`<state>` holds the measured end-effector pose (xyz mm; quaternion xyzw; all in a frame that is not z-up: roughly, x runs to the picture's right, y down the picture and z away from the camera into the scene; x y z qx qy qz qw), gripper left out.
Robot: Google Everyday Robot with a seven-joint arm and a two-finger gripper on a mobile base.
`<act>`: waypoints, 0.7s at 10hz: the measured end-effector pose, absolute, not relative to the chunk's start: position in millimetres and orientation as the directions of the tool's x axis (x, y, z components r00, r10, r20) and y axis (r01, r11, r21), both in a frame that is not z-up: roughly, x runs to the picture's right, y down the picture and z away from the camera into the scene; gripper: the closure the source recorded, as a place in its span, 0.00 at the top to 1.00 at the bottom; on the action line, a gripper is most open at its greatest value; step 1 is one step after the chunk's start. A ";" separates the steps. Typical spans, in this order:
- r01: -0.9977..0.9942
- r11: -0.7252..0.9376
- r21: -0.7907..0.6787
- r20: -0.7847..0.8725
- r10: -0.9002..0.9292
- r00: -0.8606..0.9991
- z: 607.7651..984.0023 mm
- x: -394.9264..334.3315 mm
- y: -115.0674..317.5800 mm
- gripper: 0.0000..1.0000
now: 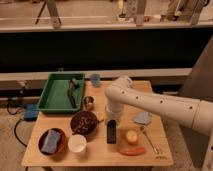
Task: Place eraser in table surface
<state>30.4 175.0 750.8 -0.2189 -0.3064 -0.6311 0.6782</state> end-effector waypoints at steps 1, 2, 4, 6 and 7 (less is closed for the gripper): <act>0.991 0.102 0.090 0.687 -0.727 0.012 745.4 31.4 169.6 0.00; 0.991 0.094 0.096 0.678 -0.735 0.004 740.4 30.1 163.3 0.00; 0.991 0.086 0.099 0.665 -0.747 -0.002 734.2 29.6 155.9 0.00; 0.991 0.084 0.102 0.637 -0.770 -0.001 720.2 31.1 144.9 0.00; 0.991 0.085 0.104 0.625 -0.781 0.002 712.6 32.2 139.3 0.00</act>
